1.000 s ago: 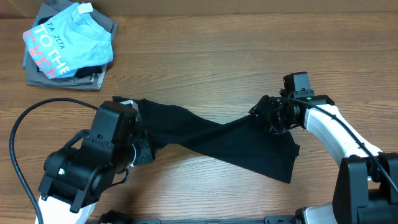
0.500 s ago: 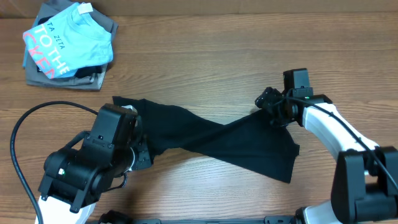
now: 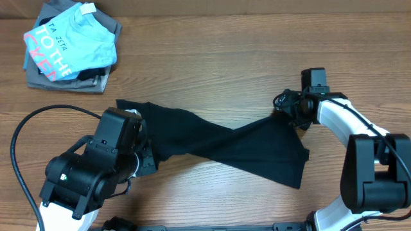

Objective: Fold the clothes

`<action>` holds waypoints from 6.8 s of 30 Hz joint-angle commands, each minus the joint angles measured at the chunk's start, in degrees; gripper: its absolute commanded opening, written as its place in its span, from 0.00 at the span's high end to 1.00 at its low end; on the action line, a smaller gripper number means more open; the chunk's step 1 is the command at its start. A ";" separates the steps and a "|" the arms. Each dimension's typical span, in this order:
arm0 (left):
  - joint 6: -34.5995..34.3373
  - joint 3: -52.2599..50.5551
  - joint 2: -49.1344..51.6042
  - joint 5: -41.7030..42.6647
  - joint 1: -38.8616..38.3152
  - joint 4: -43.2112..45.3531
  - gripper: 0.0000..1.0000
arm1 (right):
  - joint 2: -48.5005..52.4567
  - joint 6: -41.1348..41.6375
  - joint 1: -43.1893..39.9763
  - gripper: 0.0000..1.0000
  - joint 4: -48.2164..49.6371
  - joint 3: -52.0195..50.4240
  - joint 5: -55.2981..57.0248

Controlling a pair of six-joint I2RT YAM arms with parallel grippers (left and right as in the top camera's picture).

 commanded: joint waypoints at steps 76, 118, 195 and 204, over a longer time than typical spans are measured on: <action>9.84 51.12 -0.24 -2.14 -0.09 -1.97 0.96 | -36.26 3.54 5.20 0.96 -43.52 44.13 8.13; 19.06 56.26 68.94 -19.91 6.40 40.57 0.00 | 15.85 0.52 -5.75 0.00 -30.51 62.38 17.49; 6.60 -31.78 18.47 11.82 9.25 19.15 0.00 | -31.58 0.50 -6.03 0.00 -33.00 -10.05 -4.74; 7.54 -31.78 27.50 11.26 9.25 24.33 0.24 | -30.93 1.11 -6.03 0.00 -32.20 -10.47 -1.51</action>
